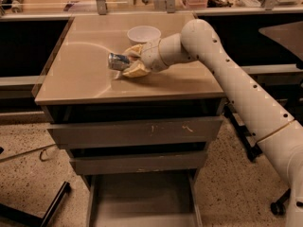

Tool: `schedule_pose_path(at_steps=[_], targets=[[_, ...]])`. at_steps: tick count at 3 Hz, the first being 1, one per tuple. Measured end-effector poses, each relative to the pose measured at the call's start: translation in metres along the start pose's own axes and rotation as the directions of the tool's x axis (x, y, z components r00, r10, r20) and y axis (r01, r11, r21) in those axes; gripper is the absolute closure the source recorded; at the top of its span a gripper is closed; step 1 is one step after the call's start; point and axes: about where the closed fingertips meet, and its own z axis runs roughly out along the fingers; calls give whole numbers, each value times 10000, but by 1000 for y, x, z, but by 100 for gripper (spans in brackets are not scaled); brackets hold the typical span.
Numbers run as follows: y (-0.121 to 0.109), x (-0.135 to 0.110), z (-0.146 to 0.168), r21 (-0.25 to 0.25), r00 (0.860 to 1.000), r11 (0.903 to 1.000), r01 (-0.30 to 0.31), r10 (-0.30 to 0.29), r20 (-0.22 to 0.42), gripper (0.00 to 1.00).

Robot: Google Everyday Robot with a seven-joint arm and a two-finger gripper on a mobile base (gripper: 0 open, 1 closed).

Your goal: Pick redbull can from bottom drawer and place on counter

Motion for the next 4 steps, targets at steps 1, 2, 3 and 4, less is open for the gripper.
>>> schedule_pose_path(at_steps=[1, 2, 3, 4], targets=[[0, 0, 0, 0, 10000, 10000, 0, 0, 0, 82], [0, 0, 0, -1, 10000, 10000, 0, 0, 1, 59], [0, 0, 0, -1, 10000, 10000, 0, 0, 1, 36], [0, 0, 0, -2, 10000, 10000, 0, 0, 1, 13]])
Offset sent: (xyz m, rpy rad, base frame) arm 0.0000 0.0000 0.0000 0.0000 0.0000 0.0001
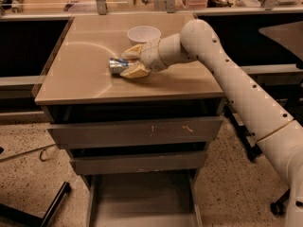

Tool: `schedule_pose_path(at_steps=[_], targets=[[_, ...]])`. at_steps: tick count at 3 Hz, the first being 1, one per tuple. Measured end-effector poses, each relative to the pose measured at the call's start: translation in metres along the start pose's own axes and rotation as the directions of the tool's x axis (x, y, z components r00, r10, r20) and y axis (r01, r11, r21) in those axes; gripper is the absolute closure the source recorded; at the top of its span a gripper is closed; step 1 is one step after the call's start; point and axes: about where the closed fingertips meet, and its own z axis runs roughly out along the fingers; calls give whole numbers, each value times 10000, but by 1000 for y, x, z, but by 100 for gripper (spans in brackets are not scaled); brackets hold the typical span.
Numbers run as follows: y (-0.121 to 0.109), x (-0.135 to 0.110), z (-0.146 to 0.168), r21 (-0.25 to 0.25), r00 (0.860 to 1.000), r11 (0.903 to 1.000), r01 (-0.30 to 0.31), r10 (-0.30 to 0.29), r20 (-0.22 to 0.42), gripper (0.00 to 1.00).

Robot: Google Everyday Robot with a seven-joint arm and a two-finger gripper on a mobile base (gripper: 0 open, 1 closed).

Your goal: Pick redbull can from bottom drawer and place on counter

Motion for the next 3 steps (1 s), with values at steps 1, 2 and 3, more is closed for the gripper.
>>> schedule_pose_path(at_steps=[1, 2, 3], targets=[[0, 0, 0, -1, 10000, 10000, 0, 0, 0, 0], [-5, -3, 1, -1, 10000, 10000, 0, 0, 1, 0], [-7, -4, 2, -1, 10000, 10000, 0, 0, 0, 0]])
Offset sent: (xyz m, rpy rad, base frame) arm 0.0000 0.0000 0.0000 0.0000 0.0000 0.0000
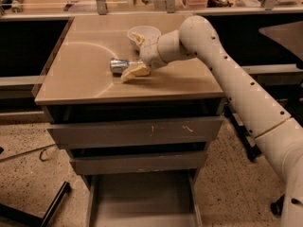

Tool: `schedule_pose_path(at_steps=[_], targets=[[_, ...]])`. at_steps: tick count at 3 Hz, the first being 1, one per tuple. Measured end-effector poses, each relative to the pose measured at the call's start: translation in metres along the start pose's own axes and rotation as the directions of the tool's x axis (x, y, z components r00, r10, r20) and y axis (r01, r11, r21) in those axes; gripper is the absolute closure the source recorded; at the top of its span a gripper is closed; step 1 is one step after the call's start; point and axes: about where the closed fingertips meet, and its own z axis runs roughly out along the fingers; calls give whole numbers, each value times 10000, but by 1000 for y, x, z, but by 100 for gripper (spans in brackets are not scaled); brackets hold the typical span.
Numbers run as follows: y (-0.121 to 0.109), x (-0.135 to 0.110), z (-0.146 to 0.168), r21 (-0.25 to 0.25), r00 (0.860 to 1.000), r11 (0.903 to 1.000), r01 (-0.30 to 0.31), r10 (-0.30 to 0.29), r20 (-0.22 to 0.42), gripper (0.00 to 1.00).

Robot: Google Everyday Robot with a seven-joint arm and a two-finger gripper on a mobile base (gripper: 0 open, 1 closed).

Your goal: Pick redbull can from bottom drawer and place on counter

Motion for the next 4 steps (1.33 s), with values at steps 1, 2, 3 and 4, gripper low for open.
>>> schedule_pose_path(at_steps=[1, 2, 3, 4], targets=[[-5, -35, -48, 815, 9991, 9967, 69, -35, -420, 0], [8, -95, -127, 2047, 9912, 9767, 642, -385, -1270, 0], [35, -159, -176, 3018, 9820, 9455, 1220, -709, -1749, 0], [74, -207, -194, 3284, 9788, 9313, 1579, -1035, -1770, 0]])
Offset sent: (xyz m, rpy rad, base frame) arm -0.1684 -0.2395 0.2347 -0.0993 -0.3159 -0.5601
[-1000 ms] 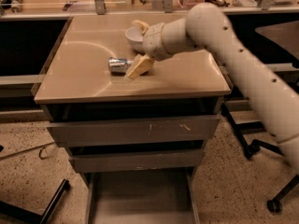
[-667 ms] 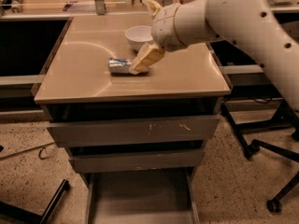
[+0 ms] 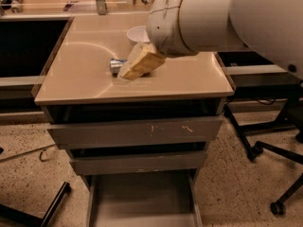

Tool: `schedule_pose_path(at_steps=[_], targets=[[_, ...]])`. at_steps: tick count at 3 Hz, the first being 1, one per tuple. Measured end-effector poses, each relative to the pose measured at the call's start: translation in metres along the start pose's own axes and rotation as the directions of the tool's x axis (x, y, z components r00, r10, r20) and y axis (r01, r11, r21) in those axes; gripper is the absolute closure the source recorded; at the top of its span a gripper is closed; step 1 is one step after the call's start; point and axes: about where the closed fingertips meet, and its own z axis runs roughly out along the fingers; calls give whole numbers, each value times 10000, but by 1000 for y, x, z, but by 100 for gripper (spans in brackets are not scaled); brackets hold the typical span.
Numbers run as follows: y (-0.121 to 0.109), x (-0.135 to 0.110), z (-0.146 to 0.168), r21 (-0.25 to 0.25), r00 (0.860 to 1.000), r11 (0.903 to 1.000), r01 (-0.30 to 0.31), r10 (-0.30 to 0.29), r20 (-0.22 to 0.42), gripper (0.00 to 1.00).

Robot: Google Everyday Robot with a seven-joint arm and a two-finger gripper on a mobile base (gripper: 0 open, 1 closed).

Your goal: Pick redbull can from bottom drawer and place on counter

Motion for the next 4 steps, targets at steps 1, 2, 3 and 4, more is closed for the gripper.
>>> schedule_pose_path(at_steps=[1, 2, 3, 4], targets=[[-7, 14, -27, 405, 9989, 9987, -303, 317, -355, 0], [-7, 13, -27, 405, 9989, 9987, -303, 317, -355, 0], [-11, 17, -36, 643, 9973, 9971, -399, 437, -583, 0], [-21, 42, -73, 1411, 9846, 9870, -770, 976, -1453, 0]])
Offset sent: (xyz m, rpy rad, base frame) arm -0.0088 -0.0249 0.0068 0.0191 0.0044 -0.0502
